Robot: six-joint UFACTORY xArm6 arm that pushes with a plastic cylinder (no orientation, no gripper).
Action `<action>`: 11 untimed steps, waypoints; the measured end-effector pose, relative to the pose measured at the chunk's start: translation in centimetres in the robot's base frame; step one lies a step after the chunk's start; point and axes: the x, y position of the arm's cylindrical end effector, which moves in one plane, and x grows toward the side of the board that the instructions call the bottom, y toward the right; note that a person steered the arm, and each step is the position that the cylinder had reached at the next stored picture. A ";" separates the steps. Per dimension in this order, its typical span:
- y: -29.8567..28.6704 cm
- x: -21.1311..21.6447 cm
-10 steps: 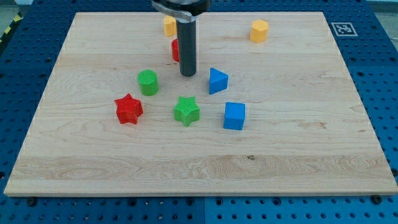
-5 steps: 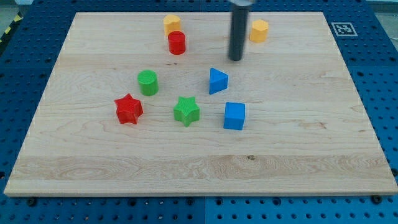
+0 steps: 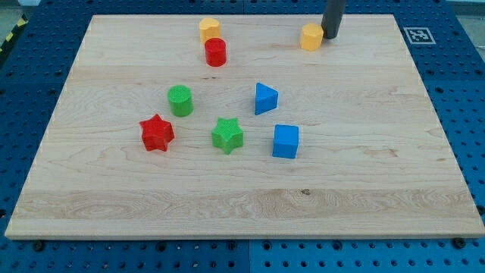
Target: Move the yellow hexagon and the red circle diagonal to the blue triangle
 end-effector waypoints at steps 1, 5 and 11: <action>-0.7 0.3; -3.8 1.0; -13.7 1.1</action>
